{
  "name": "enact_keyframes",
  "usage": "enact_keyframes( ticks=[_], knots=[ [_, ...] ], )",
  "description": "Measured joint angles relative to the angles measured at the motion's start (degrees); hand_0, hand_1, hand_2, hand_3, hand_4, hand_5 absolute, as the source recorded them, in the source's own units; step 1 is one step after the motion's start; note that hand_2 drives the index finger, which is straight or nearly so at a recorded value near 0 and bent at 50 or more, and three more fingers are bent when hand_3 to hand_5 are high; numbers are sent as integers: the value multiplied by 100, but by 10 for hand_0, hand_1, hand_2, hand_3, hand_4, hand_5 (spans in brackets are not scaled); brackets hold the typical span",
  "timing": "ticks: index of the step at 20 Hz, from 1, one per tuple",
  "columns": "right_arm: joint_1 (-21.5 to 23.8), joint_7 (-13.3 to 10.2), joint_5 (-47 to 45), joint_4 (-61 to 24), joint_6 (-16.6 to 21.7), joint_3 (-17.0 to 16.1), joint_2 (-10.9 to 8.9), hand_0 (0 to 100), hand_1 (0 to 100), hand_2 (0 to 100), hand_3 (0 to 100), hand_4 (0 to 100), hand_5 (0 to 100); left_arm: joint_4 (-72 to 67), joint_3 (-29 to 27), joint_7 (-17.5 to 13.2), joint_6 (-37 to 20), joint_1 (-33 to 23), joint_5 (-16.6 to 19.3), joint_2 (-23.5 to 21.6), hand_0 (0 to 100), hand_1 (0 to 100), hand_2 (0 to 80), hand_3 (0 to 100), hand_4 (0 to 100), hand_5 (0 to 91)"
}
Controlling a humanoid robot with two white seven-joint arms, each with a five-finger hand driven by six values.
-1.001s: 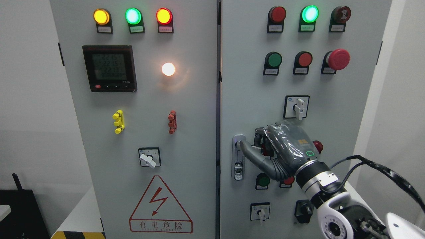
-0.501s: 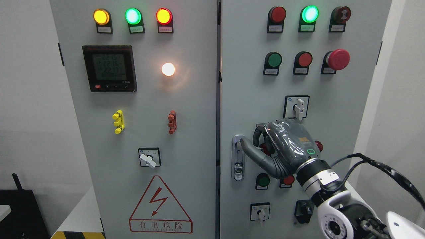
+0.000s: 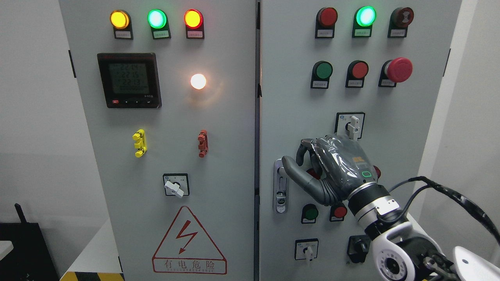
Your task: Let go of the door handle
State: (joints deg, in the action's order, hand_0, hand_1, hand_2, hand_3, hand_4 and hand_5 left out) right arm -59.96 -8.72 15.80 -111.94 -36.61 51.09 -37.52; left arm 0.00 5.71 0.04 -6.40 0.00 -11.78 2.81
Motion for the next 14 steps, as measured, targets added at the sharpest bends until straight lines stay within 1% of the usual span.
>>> enact_keyframes(
  ticks=[6, 9, 14],
  knots=[
    [-50, -179, 2, 3, 101, -1, 45, 447, 0, 556, 1000, 1000, 1000, 0, 0, 0, 0, 0, 0, 0, 120, 389, 0, 0, 0, 0],
    [-69, -330, 5, 4, 132, -1, 108, 446, 0, 543, 1000, 1000, 1000, 0, 0, 0, 0, 0, 0, 0, 120, 389, 0, 0, 0, 0],
    [-110, -516, 21, 5, 200, -2, 216, 444, 0, 527, 1000, 985, 1000, 0, 0, 0, 0, 0, 0, 0, 120, 389, 0, 0, 0, 0]
  ],
)
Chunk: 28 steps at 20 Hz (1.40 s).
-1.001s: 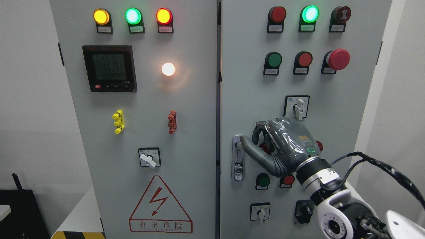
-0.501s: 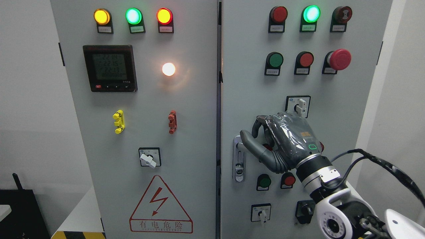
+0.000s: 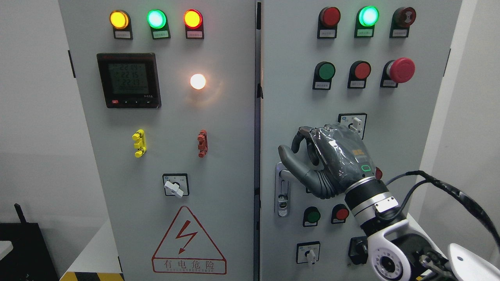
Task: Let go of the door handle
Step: 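Push the cabinet door edge open with the right hand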
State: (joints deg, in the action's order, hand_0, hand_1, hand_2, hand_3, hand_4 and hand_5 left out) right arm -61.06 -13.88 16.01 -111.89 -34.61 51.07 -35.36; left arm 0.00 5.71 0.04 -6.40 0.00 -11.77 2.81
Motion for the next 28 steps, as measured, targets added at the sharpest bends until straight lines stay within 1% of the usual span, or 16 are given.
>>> enact_keyframes(
  ticks=[3, 8, 13, 16, 21, 24, 28],
  knots=[
    [-13, -234, 12, -2, 73, -4, 49, 445, 1, 517, 1000, 969, 1000, 0, 0, 0, 0, 0, 0, 0, 120, 389, 0, 0, 0, 0],
    [-7, -511, 26, -14, 148, -33, 104, 444, 12, 513, 1000, 958, 1000, 0, 0, 0, 0, 0, 0, 0, 120, 389, 0, 0, 0, 0],
    [56, -706, 73, -60, 261, -106, 135, 440, 31, 505, 984, 937, 1000, 0, 0, 0, 0, 0, 0, 0, 120, 389, 0, 0, 0, 0],
    [104, -889, 133, -87, 347, -149, 148, 439, 57, 536, 981, 933, 1000, 0, 0, 0, 0, 0, 0, 0, 120, 389, 0, 0, 0, 0],
    [186, -1044, 307, -129, 503, -249, 166, 439, 83, 553, 976, 925, 1000, 0, 0, 0, 0, 0, 0, 0, 120, 389, 0, 0, 0, 0],
    [324, -1105, 481, -152, 727, -355, 173, 441, 93, 558, 975, 923, 1000, 0, 0, 0, 0, 0, 0, 0, 120, 389, 0, 0, 0, 0],
    [611, -1130, 824, -188, 1100, -572, 199, 444, 105, 565, 973, 920, 999, 0, 0, 0, 0, 0, 0, 0, 120, 389, 0, 0, 0, 0]
  ],
)
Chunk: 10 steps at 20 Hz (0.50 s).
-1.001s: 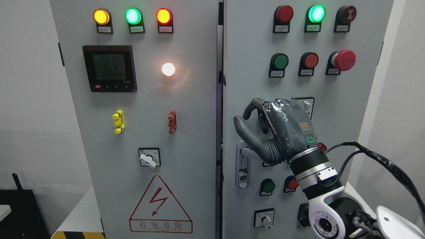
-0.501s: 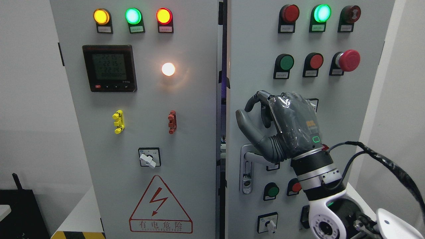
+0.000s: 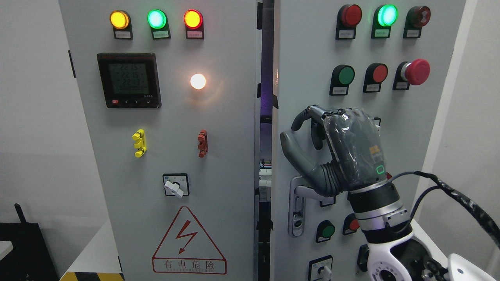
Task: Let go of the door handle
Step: 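Push the cabinet door edge open with the right hand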
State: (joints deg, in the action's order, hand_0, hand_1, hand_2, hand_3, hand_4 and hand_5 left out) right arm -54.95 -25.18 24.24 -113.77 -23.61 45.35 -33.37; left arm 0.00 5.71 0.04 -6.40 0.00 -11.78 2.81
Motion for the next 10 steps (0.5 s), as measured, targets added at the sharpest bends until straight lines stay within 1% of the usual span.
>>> enact_keyframes(
  ticks=[1, 5, 10],
  knots=[
    [74, -1, 79, -10, 101, -60, 6, 445, 106, 565, 973, 920, 998, 0, 0, 0, 0, 0, 0, 0, 120, 389, 0, 0, 0, 0],
    [334, -2, 341, -55, 299, -331, 26, 452, 115, 571, 973, 919, 998, 0, 0, 0, 0, 0, 0, 0, 120, 389, 0, 0, 0, 0],
    [537, -4, 508, -113, 478, -654, 36, 459, 117, 578, 975, 916, 997, 0, 0, 0, 0, 0, 0, 0, 120, 389, 0, 0, 0, 0]
  ],
)
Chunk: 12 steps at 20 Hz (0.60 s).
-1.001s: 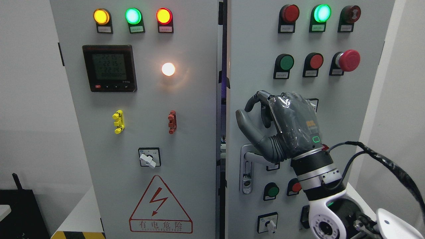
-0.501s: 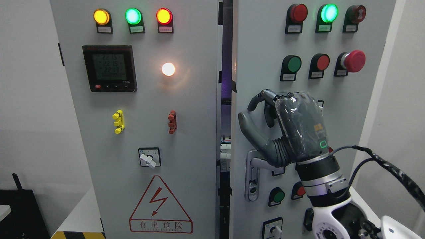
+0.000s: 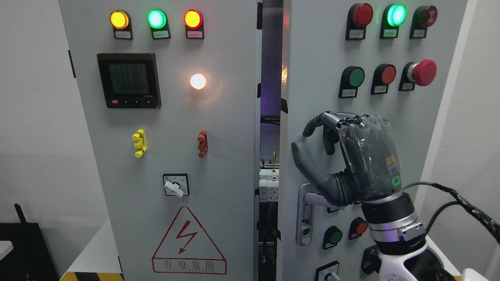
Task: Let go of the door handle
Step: 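Push the cabinet door edge open with the right hand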
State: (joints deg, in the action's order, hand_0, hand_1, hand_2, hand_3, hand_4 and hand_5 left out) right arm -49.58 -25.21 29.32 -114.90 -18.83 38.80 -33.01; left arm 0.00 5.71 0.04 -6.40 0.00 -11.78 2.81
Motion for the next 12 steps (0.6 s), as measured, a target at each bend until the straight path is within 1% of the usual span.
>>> enact_keyframes(
  ticks=[8, 12],
  knots=[
    [219, -1, 97, -158, 198, -454, -14, 464, 121, 580, 976, 906, 993, 0, 0, 0, 0, 0, 1, 0, 120, 389, 0, 0, 0, 0],
    [414, -6, 189, -244, 466, -712, -19, 464, 125, 600, 988, 902, 992, 0, 0, 0, 0, 0, 1, 0, 120, 389, 0, 0, 0, 0]
  ],
)
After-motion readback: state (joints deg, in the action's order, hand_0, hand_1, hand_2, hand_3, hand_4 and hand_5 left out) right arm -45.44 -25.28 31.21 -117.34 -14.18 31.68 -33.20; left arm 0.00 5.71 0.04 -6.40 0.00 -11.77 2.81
